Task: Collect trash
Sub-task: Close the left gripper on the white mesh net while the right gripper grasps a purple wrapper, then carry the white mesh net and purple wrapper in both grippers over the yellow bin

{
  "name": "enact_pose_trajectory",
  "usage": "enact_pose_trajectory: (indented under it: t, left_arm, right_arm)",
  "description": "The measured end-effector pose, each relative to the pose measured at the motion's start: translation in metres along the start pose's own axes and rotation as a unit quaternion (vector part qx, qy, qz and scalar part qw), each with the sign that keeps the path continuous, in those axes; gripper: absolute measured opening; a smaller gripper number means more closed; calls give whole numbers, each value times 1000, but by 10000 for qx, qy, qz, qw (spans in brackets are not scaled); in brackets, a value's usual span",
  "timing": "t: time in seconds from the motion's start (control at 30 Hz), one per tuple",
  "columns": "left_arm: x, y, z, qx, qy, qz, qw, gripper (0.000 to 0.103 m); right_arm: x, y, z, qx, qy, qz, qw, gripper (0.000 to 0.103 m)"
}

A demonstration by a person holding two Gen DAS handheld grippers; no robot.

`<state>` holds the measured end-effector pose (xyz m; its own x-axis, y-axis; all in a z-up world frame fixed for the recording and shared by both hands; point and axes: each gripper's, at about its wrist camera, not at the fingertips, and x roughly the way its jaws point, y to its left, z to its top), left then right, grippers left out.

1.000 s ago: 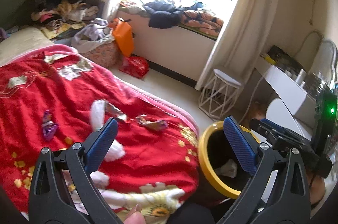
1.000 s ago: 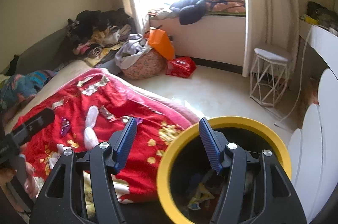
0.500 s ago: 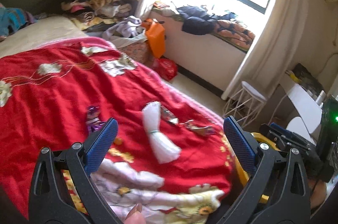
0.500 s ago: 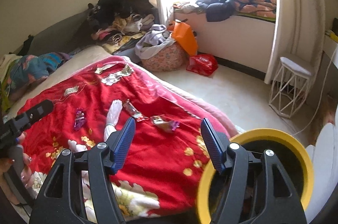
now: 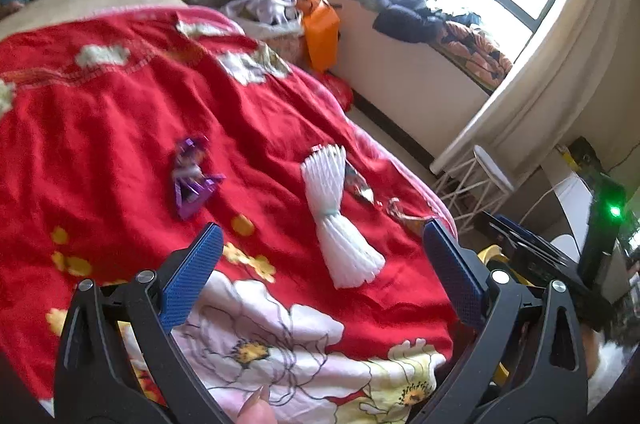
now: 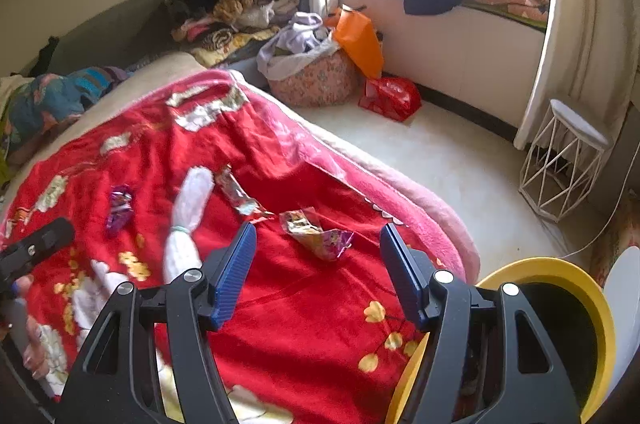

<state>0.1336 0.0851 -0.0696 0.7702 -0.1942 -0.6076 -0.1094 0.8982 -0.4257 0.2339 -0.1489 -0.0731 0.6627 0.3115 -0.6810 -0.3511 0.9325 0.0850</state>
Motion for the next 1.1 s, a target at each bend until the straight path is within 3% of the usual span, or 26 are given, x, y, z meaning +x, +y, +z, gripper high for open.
enact_pose_trajectory:
  t: [0.17,0.37,0.47,0.5,0.53,0.7,0.77,0.83,1.1]
  left_arm:
    - [22,-9,-5,38,249,-131,9996,84]
    - [51,-15,-12,-26,606,-153,9980,77]
    - [63,-15,-16,-42,757,-110,9971,73]
    - [66,-14,-18,-51,799,-99,9967,72]
    - [70,-14,-19,-63,840,-74,9964,69]
    - [83,-7,-25,-182,1001,90,9948,56]
    - [85,-6,-26,-168,1020,127,9946,46]
    - [85,-4,-27,-184,1069,119,9940,27]
    - [69,-5,-30,-85,986,92,9950,16]
  right_arm:
    - [32,-9,0,110,250,22,9996,61]
    - [69,-22,-5,412,617,205,9970,53]
    - [80,-26,-9,544,778,383,9947,37]
    - [82,-27,-11,605,824,463,9937,27]
    - [82,-28,-13,658,839,519,9929,21]
    - [67,-28,-19,732,692,489,9937,17]
    - [58,-26,-22,671,623,449,9948,16]
    - [50,-26,-25,656,568,436,9953,16]
    - [14,-25,-41,745,404,343,9958,16]
